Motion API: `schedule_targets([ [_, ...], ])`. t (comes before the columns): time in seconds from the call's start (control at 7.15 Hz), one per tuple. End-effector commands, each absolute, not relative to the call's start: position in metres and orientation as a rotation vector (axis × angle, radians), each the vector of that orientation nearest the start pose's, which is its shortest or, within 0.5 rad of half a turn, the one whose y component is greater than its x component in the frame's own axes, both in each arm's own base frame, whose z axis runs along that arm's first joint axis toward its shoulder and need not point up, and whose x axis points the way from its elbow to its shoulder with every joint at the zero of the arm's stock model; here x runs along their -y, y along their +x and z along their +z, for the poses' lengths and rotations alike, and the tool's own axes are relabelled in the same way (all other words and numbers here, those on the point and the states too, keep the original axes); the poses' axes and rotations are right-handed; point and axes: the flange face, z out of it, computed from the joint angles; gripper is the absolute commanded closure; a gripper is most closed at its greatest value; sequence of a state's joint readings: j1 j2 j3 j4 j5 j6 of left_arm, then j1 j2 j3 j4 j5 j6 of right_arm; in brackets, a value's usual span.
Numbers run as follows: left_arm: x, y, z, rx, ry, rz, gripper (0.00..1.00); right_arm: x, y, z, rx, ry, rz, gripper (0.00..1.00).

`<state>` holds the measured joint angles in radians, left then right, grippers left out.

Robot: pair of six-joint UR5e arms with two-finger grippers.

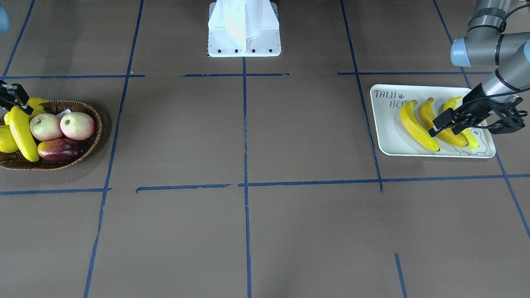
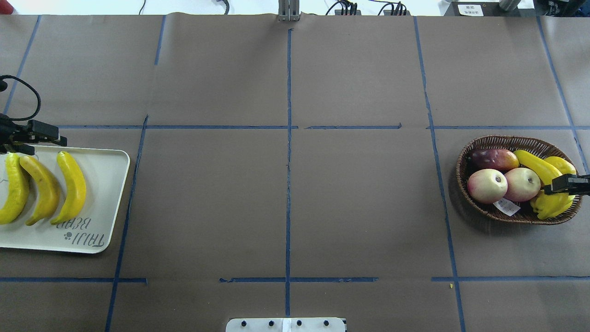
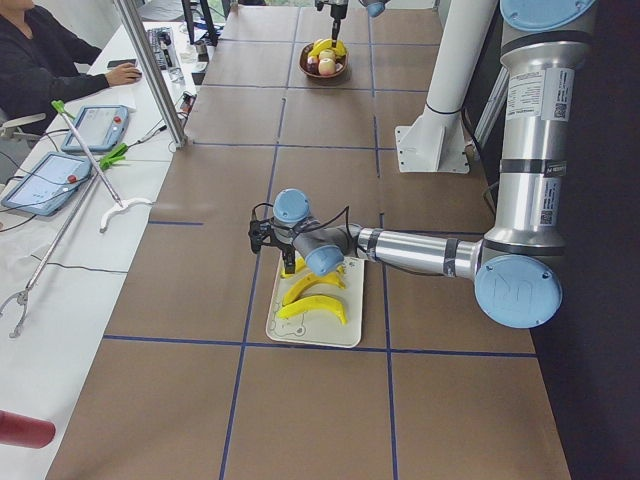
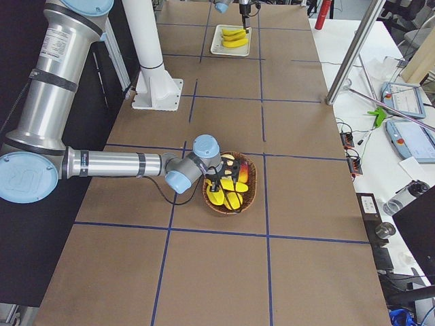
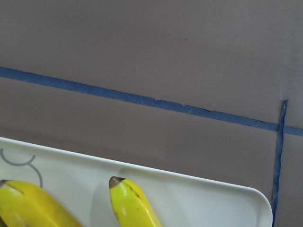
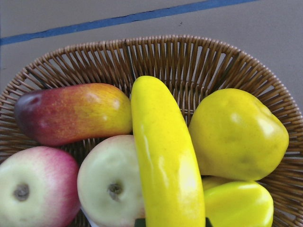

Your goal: Transfer all bananas from basket to plate

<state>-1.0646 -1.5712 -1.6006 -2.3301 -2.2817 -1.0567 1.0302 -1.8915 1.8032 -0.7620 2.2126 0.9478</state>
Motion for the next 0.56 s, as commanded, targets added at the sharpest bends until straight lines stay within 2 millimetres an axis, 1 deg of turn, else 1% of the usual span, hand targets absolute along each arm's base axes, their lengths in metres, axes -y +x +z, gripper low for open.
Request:
schedule_targets([
  [0.0, 0.485, 0.191, 0.557, -1.010, 0.063, -0.222, 0.00, 0.366, -0.096, 0.581, 0.927, 0.191, 0.121, 1.00],
  [0.14, 0.485, 0.191, 0.556, -1.011, 0.064, -0.221, 0.00, 0.367, -0.068, 0.570, 0.923, 0.272, 0.102, 1.00],
  [0.28, 0.487, 0.192, 0.553, -1.014, 0.069, -0.218, 0.00, 0.373, -0.055, 0.543, 0.958, 0.324, 0.107, 1.00],
  [0.42, 0.488, 0.192, 0.551, -1.016, 0.071, -0.217, 0.00, 0.392, -0.057, 0.511, 0.989, 0.378, 0.101, 1.00],
])
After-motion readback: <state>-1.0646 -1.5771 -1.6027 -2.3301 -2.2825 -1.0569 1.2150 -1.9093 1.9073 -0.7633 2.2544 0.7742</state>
